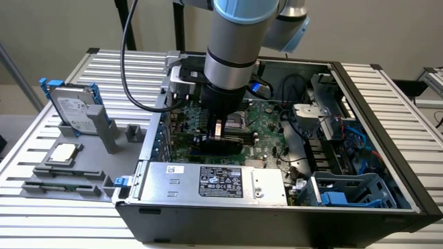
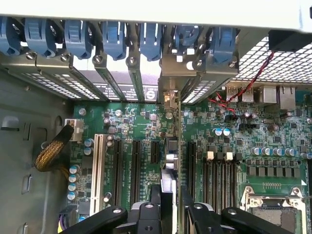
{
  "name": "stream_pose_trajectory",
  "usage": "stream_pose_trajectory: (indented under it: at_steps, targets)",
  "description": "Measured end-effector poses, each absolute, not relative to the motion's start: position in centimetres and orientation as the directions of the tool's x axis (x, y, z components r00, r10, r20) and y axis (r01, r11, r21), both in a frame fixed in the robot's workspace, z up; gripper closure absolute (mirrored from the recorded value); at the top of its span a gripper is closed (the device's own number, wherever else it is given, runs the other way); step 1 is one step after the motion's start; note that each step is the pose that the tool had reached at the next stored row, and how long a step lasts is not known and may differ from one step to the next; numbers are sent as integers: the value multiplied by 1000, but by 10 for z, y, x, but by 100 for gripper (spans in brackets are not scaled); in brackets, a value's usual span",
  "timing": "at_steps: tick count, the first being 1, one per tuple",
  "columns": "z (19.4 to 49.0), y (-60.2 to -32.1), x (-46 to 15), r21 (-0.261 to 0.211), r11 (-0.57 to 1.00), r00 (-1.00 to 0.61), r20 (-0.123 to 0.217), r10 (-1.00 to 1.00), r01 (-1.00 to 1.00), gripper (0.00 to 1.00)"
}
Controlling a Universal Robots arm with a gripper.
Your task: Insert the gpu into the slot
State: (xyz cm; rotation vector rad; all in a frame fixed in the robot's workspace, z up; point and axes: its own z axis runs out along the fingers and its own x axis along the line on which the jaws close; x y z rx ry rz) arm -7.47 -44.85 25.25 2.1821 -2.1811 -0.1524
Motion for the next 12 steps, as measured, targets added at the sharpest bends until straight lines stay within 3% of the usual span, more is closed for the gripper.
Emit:
stream_pose_trajectory:
  at_steps: [12]
  targets:
    - [247, -451, -74, 108, -2, -1, -32, -999, -994, 74]
